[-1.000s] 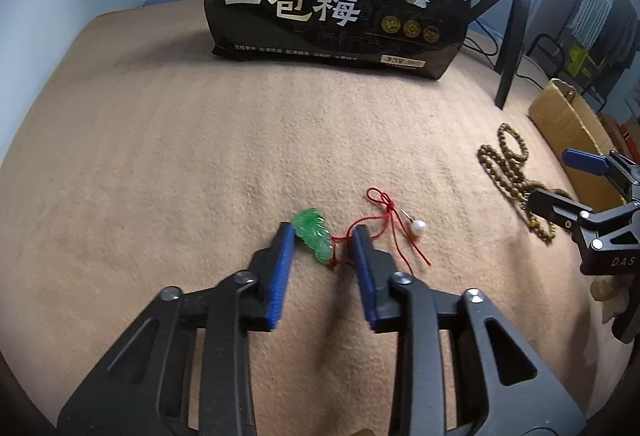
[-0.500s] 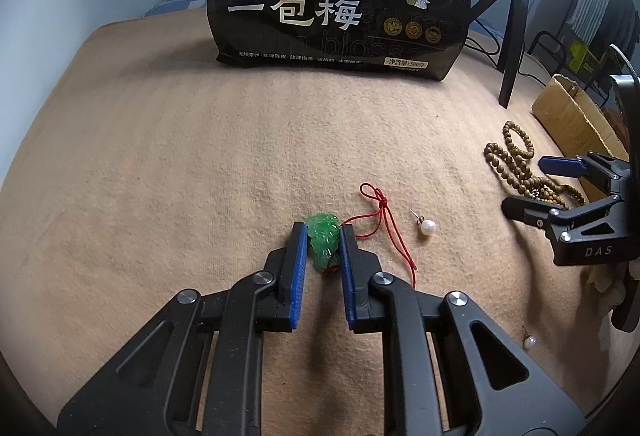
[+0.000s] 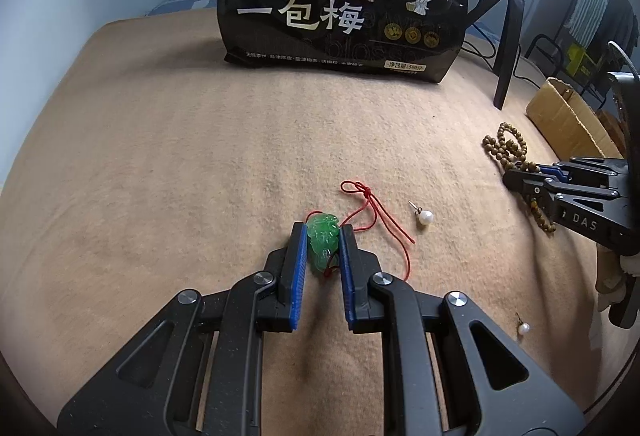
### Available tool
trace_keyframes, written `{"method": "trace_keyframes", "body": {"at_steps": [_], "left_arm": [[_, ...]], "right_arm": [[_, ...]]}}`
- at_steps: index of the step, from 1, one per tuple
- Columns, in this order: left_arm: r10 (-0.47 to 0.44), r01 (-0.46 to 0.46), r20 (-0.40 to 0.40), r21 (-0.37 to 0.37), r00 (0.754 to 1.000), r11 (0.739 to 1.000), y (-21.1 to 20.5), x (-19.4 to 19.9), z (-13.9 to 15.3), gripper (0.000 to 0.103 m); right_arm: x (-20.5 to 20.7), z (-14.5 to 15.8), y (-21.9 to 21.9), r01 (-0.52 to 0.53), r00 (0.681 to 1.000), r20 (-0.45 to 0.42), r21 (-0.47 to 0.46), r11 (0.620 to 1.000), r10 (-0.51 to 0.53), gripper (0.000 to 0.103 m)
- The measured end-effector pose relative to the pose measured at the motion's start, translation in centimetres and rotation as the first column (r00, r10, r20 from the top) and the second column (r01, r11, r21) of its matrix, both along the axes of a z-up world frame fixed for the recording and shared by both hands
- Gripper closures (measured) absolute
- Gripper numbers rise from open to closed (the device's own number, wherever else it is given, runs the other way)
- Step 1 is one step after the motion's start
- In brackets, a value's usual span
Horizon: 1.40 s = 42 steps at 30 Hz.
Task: Organize jewelry
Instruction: 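Grasp the jade pendant with the left tool while the right tool grasps the wooden bead necklace, then lift and carry the pendant and bead necklace over the cardboard box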
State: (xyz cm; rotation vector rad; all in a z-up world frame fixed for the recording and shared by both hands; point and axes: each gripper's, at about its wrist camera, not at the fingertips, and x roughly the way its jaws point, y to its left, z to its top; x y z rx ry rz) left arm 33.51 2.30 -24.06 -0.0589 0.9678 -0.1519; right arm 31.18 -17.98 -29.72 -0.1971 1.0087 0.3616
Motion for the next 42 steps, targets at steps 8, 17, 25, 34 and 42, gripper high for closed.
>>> {"method": "trace_keyframes", "body": {"at_steps": [8, 17, 25, 34, 42], "left_arm": [[0.01, -0.01, 0.038, 0.009, 0.999, 1.0, 0.8, -1.4, 1.7, 0.089], [0.013, -0.014, 0.096, 0.008, 0.995, 1.0, 1.3, -3.6, 5.5, 0.089], [0.003, -0.004, 0.152, 0.009, 0.988, 1.0, 0.6, -6.2, 9.5, 0.089], [-0.033, 0.031, 0.208, 0.014, 0.978, 0.999, -1.3, -9.1, 13.6, 0.089], [-0.065, 0.066, 0.248, 0.006, 0.966, 0.998, -3.7, -11.1, 16.9, 0.089]], "right_arm": [[-2.0, 1.2, 0.1, 0.001, 1.0, 0.007, 0.023, 1.0, -0.001, 0.092], [-4.7, 4.9, -0.3, -0.01, 0.997, 0.071, 0.081, 0.997, 0.005, 0.092], [-7.4, 8.5, -1.4, -0.009, 0.993, 0.121, 0.108, 0.994, -0.004, 0.092], [-11.0, 13.0, -3.5, 0.004, 0.983, 0.182, 0.119, 0.993, -0.026, 0.092], [-14.9, 17.1, -5.4, 0.007, 0.968, 0.247, 0.116, 0.993, -0.036, 0.092]]}}
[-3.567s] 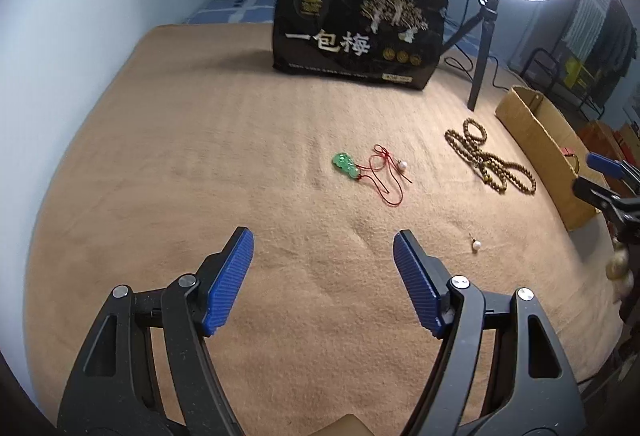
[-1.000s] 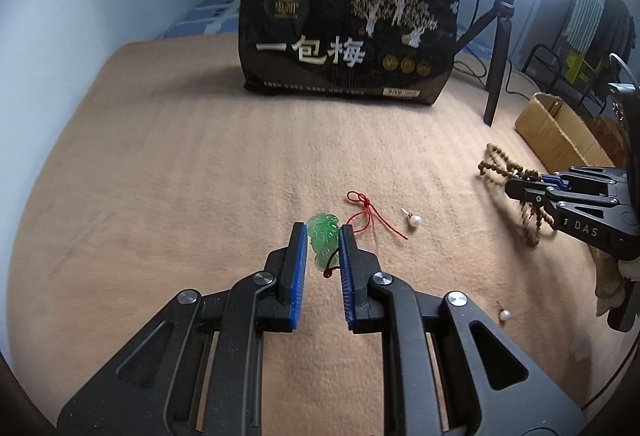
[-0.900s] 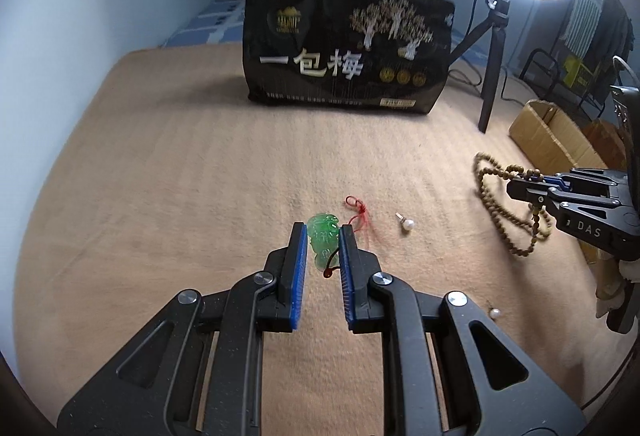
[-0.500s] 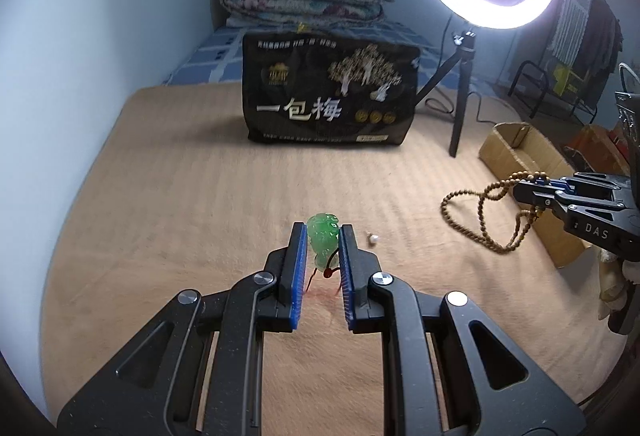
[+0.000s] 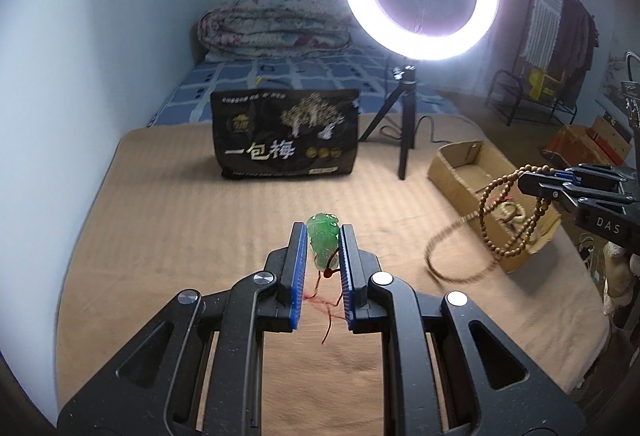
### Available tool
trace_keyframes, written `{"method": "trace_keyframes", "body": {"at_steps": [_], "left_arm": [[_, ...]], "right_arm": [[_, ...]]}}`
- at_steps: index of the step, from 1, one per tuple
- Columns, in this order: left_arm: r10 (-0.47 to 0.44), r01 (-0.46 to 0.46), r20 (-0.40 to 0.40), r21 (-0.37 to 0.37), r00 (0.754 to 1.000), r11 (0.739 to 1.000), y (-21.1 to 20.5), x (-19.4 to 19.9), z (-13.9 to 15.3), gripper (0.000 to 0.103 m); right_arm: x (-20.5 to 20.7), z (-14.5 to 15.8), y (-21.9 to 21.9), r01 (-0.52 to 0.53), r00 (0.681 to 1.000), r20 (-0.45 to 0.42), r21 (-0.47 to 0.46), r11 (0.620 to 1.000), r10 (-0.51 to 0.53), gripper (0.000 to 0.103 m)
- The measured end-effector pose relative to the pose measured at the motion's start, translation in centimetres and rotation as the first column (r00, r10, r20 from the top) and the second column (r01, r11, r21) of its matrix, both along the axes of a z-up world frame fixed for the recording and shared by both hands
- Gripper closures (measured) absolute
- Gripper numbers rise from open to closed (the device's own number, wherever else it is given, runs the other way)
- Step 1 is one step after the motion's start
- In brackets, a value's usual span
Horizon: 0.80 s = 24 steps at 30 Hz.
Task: Organize jewelry
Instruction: 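Lift and carry the pendant and bead necklace over the cardboard box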
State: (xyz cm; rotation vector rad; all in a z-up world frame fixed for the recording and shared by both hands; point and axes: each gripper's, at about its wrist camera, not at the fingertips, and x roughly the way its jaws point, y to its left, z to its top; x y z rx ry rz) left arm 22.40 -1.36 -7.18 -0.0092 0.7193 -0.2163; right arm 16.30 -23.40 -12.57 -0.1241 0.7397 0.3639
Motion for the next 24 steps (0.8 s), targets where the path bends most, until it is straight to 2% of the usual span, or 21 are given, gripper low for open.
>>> {"method": "trace_keyframes", "body": {"at_steps": [14, 24], "left_arm": [[-0.117, 0.117, 0.067, -0.004, 0.991, 0.993, -6.5, -2.6, 4.2, 0.089], [-0.184, 0.185, 0.066, -0.018, 0.981, 0.983, -11.7, -1.7, 4.5, 0.089]], "right_arm": [[-5.1, 6.1, -5.3, 0.064, 0.993, 0.101, -0.021, 0.998, -0.062, 0.092], [-4.8, 8.0, -9.9, 0.133, 0.983, 0.136, -0.033, 0.991, -0.127, 0.092]]}}
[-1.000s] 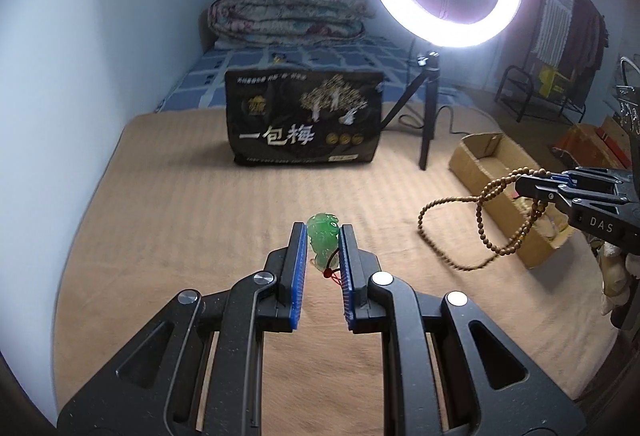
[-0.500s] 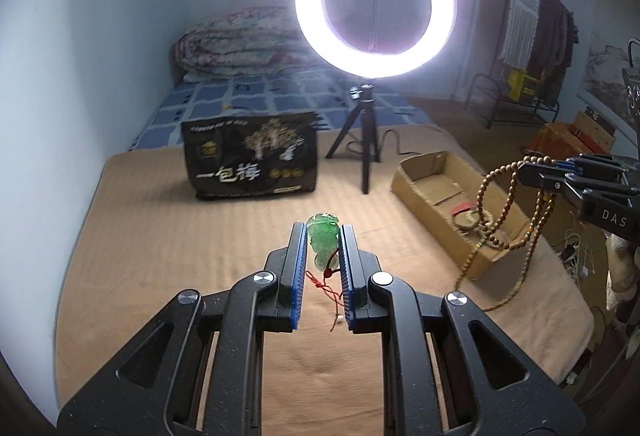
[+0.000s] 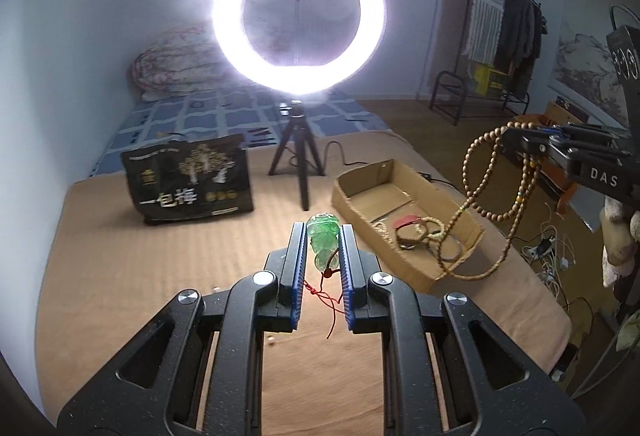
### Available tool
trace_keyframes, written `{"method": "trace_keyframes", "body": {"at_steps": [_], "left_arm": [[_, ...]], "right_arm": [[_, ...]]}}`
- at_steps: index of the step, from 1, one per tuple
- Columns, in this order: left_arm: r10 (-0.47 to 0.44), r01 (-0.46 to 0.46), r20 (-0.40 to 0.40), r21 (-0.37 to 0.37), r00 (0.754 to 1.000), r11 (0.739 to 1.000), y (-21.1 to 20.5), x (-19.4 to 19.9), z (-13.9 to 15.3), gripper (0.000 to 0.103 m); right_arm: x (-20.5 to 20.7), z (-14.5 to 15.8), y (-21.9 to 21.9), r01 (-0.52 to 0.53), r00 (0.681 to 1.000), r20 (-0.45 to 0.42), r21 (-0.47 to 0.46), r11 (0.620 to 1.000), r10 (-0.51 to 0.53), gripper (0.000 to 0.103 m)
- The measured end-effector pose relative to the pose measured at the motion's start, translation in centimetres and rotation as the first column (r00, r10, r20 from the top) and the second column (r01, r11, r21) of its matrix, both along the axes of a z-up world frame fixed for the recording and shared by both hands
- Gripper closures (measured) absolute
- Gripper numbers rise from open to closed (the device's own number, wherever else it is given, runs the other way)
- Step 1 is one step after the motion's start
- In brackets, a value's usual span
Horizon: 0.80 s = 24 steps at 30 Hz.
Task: Organize jewelry
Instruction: 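Lift and carry the pendant and bead necklace over the cardboard box, then open both tools to drop the pendant and necklace into the box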
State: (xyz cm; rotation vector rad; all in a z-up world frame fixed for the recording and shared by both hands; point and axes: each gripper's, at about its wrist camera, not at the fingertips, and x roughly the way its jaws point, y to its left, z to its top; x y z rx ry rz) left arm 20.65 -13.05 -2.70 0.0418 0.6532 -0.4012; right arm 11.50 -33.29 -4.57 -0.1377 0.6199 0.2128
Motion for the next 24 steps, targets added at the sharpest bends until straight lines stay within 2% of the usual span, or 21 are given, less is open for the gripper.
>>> {"method": "trace_keyframes", "body": {"at_steps": [6, 13, 24], "left_arm": [[-0.044, 0.044, -0.009, 0.009, 0.999, 0.999, -3.5, 1.4, -0.7, 0.089], [-0.069, 0.069, -0.02, 0.002, 0.997, 0.998, -7.4, 4.8, -1.3, 0.089], [-0.1, 0.101, -0.019, 0.025, 0.995, 0.995, -12.9, 11.0, -3.5, 0.089]], "right_arm": [[1.2, -0.1, -2.9, 0.047, 0.999, 0.004, 0.007, 0.999, -0.047, 0.092], [2.7, -1.3, -5.5, 0.077, 0.997, -0.005, 0.013, 0.997, -0.077, 0.092], [5.9, -5.3, -8.2, 0.092, 0.994, -0.053, 0.028, 0.995, -0.091, 0.092]]}}
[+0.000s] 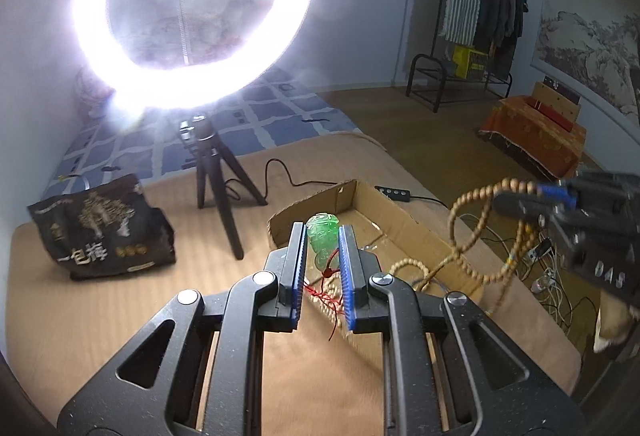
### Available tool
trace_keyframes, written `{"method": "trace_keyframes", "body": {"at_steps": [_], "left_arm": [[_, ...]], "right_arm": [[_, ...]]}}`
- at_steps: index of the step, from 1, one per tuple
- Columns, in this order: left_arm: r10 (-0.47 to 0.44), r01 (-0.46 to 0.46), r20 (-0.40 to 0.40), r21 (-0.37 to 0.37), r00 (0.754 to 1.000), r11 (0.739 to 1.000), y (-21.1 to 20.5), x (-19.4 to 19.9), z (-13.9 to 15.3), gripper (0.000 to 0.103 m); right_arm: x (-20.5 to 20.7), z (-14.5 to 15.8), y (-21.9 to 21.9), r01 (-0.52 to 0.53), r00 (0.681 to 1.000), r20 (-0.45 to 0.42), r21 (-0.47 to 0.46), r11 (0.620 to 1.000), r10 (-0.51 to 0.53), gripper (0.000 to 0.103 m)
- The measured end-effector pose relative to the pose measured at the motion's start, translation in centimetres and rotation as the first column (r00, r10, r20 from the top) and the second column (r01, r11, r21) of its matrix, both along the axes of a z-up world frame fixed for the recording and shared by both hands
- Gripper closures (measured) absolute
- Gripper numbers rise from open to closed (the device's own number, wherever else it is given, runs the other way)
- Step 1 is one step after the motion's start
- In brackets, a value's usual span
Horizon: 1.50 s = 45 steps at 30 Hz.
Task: Organize jewelry
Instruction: 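Open both tools to drop the pendant and necklace into the box, then withdraw both open tools from the box toward the pearl earrings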
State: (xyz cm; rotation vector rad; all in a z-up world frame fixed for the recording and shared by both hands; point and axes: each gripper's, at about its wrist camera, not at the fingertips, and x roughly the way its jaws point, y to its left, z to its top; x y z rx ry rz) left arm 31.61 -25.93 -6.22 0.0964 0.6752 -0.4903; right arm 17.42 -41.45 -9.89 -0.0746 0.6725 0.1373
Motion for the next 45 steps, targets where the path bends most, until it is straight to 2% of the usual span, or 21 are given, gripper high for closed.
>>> {"method": "trace_keyframes", "body": {"at_steps": [17, 27, 31, 32, 33, 35, 39, 41, 44, 45], "left_arm": [[-0.012, 0.015, -0.084, 0.037, 0.996, 0.999, -3.9, 6.8, -7.1, 0.089], [0.006, -0.001, -0.112, 0.043, 0.994, 0.999, -3.8, 8.1, -8.5, 0.089], [0.013, -0.007, -0.108, 0.053, 0.994, 0.999, -3.8, 8.1, -8.5, 0.088], [0.016, -0.01, -0.108, 0.055, 0.994, 0.998, -3.7, 8.1, -8.5, 0.082], [0.019, -0.013, -0.108, 0.055, 0.994, 0.998, -3.7, 8.1, -8.4, 0.07], [0.023, -0.018, -0.1, 0.049, 0.995, 0.999, -3.6, 7.9, -8.1, 0.062], [0.028, -0.023, -0.09, 0.057, 0.996, 0.998, -3.4, 7.6, -7.7, 0.058], [0.031, -0.027, -0.085, 0.055, 0.996, 0.998, -3.3, 7.4, -7.5, 0.047], [0.034, -0.03, -0.08, 0.054, 0.996, 0.998, -3.0, 7.2, -7.2, 0.041], [0.034, -0.03, -0.082, 0.054, 0.996, 0.998, -2.9, 7.2, -7.2, 0.035]], "right_arm": [[4.4, -8.2, -2.6, 0.023, 0.993, -0.116, 0.06, 0.998, -0.015, 0.092], [5.6, -11.0, -2.3, 0.015, 0.985, -0.172, 0.108, 0.994, 0.004, 0.09], [5.8, -11.5, -2.1, 0.023, 0.984, -0.178, 0.111, 0.994, -0.002, 0.075], [5.7, -11.4, -2.1, 0.027, 0.984, -0.177, 0.112, 0.993, -0.006, 0.07], [5.6, -11.4, -2.1, 0.03, 0.984, -0.177, 0.116, 0.993, -0.01, 0.066], [5.7, -11.3, -2.2, 0.038, 0.984, -0.179, 0.118, 0.992, -0.017, 0.043], [5.2, -10.8, -1.9, 0.047, 0.987, -0.158, 0.098, 0.994, -0.031, 0.032], [5.0, -10.6, -1.7, 0.052, 0.988, -0.152, 0.089, 0.995, -0.038, 0.023], [4.8, -10.4, -1.5, 0.054, 0.988, -0.146, 0.083, 0.995, -0.041, 0.016], [4.7, -10.4, -1.4, 0.054, 0.988, -0.145, 0.08, 0.995, -0.042, 0.015]]}}
